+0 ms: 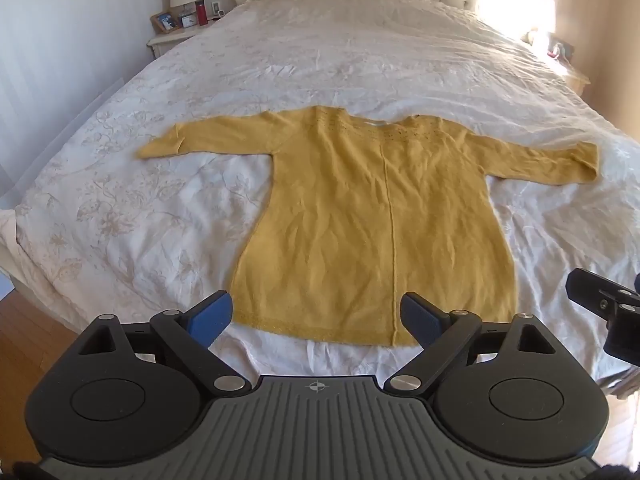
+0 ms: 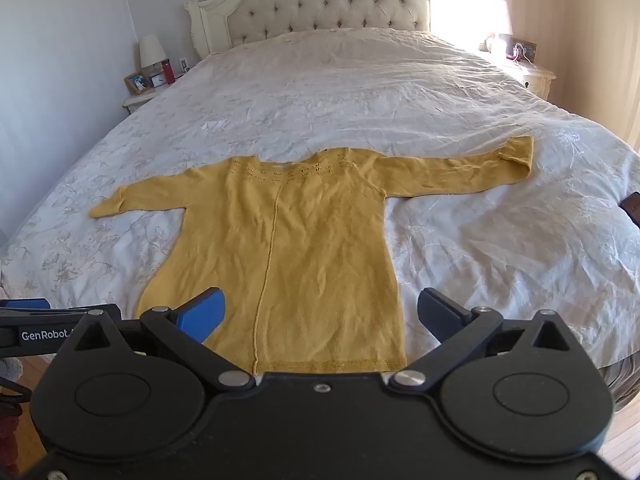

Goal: Fold small clothes

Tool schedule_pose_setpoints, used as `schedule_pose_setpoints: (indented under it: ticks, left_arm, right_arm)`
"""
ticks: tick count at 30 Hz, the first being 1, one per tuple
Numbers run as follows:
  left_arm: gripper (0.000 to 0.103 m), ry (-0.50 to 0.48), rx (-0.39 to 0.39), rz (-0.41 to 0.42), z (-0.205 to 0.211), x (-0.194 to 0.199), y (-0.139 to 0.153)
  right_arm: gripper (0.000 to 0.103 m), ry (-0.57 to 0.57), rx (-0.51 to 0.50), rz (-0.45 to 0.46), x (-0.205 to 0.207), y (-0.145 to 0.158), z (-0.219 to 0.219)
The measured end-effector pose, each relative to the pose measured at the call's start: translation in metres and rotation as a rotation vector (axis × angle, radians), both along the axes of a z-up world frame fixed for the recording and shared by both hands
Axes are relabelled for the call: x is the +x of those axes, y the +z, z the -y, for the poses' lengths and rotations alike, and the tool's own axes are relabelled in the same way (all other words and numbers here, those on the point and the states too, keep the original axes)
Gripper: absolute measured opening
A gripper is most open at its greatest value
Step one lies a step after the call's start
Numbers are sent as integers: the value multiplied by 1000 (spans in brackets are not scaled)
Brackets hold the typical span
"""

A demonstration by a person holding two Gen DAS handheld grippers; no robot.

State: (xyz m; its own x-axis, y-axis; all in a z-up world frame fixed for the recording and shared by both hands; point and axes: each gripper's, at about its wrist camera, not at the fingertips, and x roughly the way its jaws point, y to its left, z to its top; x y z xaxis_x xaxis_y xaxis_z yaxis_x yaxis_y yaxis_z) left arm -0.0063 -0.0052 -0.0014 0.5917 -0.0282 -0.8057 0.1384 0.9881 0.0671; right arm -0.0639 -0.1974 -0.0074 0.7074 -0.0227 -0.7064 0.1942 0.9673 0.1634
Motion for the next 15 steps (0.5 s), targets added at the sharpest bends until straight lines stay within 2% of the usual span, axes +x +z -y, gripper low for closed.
schedule_pose_setpoints:
  ticks: [15]
  left_arm:
    - [92, 0, -17, -12, 1, 1, -5]
  right_arm:
    - [102, 37, -23, 8, 5, 6, -10]
